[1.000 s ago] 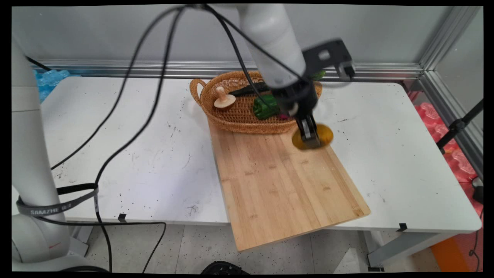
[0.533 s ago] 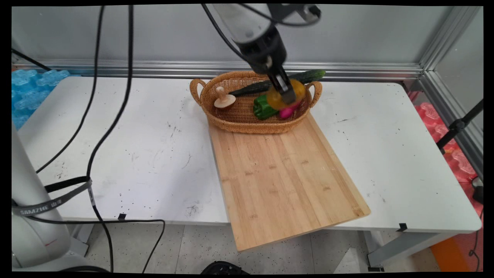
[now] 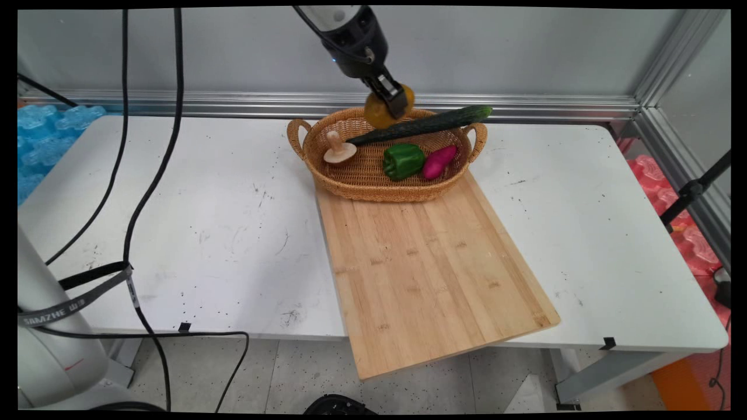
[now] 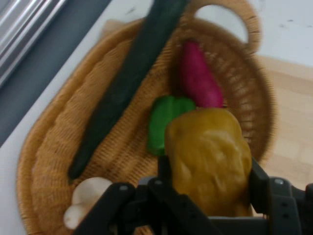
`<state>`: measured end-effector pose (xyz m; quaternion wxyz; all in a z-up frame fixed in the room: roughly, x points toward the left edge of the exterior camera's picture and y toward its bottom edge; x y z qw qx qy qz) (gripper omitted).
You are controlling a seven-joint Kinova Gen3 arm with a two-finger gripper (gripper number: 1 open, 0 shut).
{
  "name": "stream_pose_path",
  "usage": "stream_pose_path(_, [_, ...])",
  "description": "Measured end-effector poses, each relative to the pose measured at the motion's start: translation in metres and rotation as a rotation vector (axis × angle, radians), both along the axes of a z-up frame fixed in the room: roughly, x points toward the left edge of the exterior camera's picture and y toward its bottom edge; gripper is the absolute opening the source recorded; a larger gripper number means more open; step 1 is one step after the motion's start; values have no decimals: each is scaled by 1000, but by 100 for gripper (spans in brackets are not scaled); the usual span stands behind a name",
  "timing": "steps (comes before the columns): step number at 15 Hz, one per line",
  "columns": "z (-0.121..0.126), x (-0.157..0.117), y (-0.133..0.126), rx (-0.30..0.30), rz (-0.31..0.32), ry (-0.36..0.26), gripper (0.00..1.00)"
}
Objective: Place the picked object in the vegetable basket
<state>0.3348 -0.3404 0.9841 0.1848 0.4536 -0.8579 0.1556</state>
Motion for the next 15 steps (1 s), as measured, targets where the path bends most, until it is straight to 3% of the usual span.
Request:
stream_pose_path(3, [-12, 12, -8, 17, 28, -7, 0])
stream_pose_path(15, [-110, 36, -39, 139, 79, -1, 0])
